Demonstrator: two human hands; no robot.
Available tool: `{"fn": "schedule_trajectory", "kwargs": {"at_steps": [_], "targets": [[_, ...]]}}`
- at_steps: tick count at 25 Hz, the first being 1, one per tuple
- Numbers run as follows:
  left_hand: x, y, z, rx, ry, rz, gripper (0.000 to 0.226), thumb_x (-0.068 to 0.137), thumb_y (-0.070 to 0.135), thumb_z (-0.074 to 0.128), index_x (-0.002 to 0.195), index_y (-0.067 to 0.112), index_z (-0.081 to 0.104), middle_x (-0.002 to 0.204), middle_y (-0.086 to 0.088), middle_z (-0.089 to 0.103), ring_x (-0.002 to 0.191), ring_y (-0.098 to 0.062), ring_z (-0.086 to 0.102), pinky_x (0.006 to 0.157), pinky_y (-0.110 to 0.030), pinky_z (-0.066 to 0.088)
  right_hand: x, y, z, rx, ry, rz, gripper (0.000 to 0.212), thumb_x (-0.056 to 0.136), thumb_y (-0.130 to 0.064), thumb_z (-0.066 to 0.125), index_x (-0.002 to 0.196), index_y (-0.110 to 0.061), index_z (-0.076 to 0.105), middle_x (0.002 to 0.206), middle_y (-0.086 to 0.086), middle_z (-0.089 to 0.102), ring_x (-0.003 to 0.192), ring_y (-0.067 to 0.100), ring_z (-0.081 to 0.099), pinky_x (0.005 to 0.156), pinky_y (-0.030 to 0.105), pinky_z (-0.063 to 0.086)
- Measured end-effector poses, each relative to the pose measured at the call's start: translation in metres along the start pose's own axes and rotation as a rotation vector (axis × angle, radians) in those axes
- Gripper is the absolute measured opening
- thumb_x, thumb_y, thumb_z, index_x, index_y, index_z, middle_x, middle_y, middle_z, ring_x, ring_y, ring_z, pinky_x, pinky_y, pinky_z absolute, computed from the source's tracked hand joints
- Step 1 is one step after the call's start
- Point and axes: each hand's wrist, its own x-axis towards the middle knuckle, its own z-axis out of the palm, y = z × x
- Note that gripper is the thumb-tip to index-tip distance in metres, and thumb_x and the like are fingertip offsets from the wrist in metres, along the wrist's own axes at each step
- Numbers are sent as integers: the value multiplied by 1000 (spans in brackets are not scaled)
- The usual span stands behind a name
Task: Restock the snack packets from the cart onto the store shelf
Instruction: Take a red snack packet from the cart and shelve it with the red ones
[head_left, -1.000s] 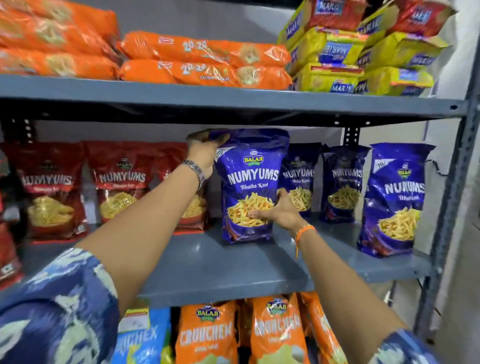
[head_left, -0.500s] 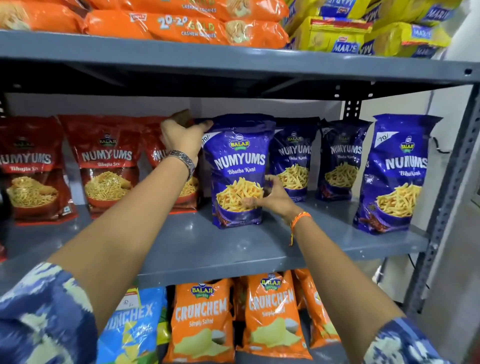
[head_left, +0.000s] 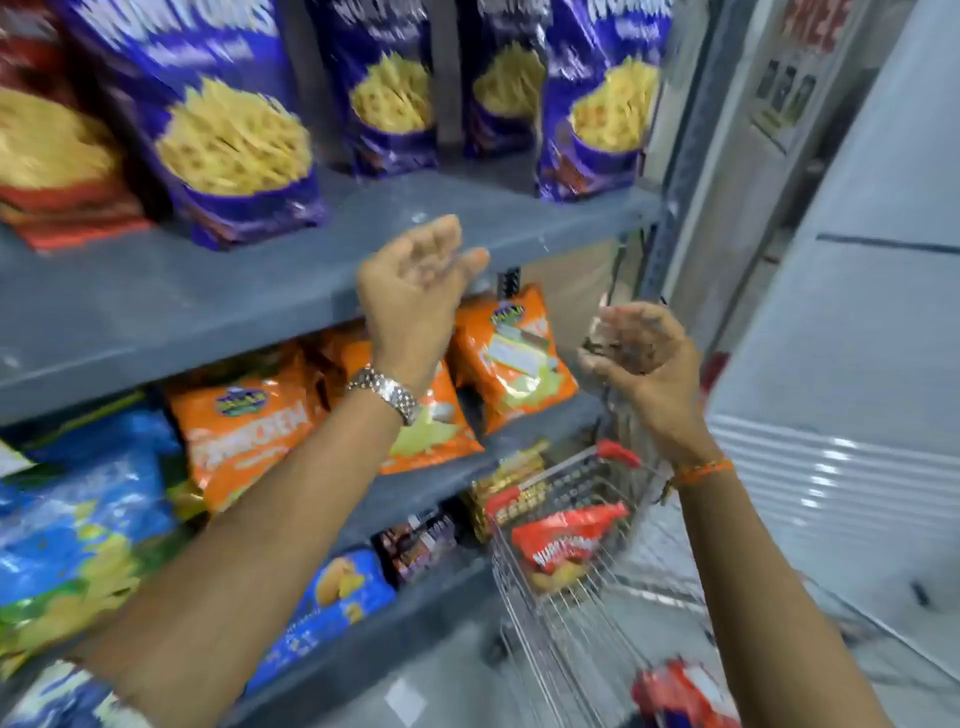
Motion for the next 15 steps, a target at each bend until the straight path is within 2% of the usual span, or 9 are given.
{"fn": "schedule_trajectory", "kwargs": {"at_steps": [2,4,6,7,9,10,11,13,15], "targets": [[-41,-64,20,71,-99,-165,26,73,-7,78,95,4,71,95,-14,73,77,-4,68,78,-26,58,-29,62,-36,-92,38,141,56,62,-15,92,109,-14,63,111,18,73,98,18,69,87,35,56],[-78,-126,33,193,-212,-327,26,74,-4,78,98,2,72,93,-12,73,78,-10,69,76,-27,55,-58,124,-67,-106,65,287,52,61,5,88,105,-7,64,91,-1,77,83,3,69,76,20,56],[-105,-179,31,303,-304,-468,30,74,-2,79,103,-1,72,96,-15,74,78,-12,68,76,-29,55,-86,175,-84,-88,90,421,50,59,17,84,100,-1,62,75,-17,76,72,-7,67,68,12,54],[-118,-208,30,364,-357,-517,32,74,-3,79,104,-4,71,100,-18,74,75,-7,68,75,-26,56,-102,209,-96,-79,98,502,49,56,16,85,95,-1,61,71,-17,75,69,-6,67,68,13,56],[-137,-256,21,481,-456,-569,35,73,-6,78,107,-7,70,108,-23,72,69,6,67,77,-19,59,-129,271,-112,-40,68,664,55,43,-9,97,84,-9,60,68,-5,71,68,10,65,70,30,62],[-143,-276,15,528,-502,-594,36,73,-5,79,108,-5,70,108,-22,73,68,9,66,80,-23,59,-141,298,-116,-42,45,752,67,33,-25,101,84,-12,59,74,2,66,72,18,62,71,42,63],[-147,-289,9,579,-554,-601,38,72,-3,81,109,-2,71,108,-17,74,71,7,67,85,-28,60,-150,319,-119,-66,6,846,80,25,-34,101,91,-13,60,84,7,62,81,23,60,70,46,62],[-150,-317,3,725,-664,-593,48,67,5,87,113,4,70,113,-8,73,89,-5,70,93,-32,57,-157,340,-114,-142,-129,973,101,31,-23,99,120,-7,54,115,14,58,108,28,57,69,24,57],[-152,-340,0,867,-812,-594,61,64,12,90,120,8,67,123,-7,70,108,-18,68,98,-36,55,-161,372,-110,-148,-244,1045,112,47,-7,87,145,-5,33,144,20,45,128,29,47,66,8,49]]}}
